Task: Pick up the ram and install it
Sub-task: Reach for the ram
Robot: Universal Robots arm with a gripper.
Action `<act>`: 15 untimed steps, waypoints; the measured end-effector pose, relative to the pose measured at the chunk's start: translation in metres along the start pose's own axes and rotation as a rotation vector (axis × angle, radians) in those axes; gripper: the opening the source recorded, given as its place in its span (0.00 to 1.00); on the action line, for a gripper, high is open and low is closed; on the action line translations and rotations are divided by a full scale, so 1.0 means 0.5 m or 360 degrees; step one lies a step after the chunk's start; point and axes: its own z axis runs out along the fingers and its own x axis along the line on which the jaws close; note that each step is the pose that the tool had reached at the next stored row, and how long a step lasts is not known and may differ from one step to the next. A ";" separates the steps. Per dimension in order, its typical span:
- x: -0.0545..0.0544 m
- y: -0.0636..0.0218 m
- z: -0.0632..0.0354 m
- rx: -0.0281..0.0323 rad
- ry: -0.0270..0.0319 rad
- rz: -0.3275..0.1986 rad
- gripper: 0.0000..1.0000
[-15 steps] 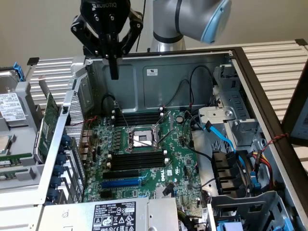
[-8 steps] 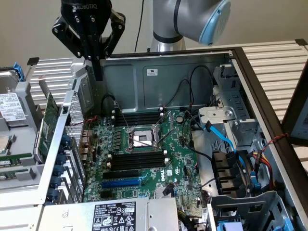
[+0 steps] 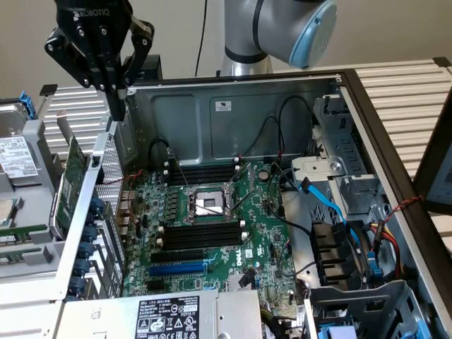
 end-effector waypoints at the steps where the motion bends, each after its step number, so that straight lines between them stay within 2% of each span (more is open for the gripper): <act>1: 0.008 -0.001 0.000 0.00000 0.00000 0.0000 0.11; 15: 0.136 -0.010 -0.001 0.00014 0.00000 0.0000 0.11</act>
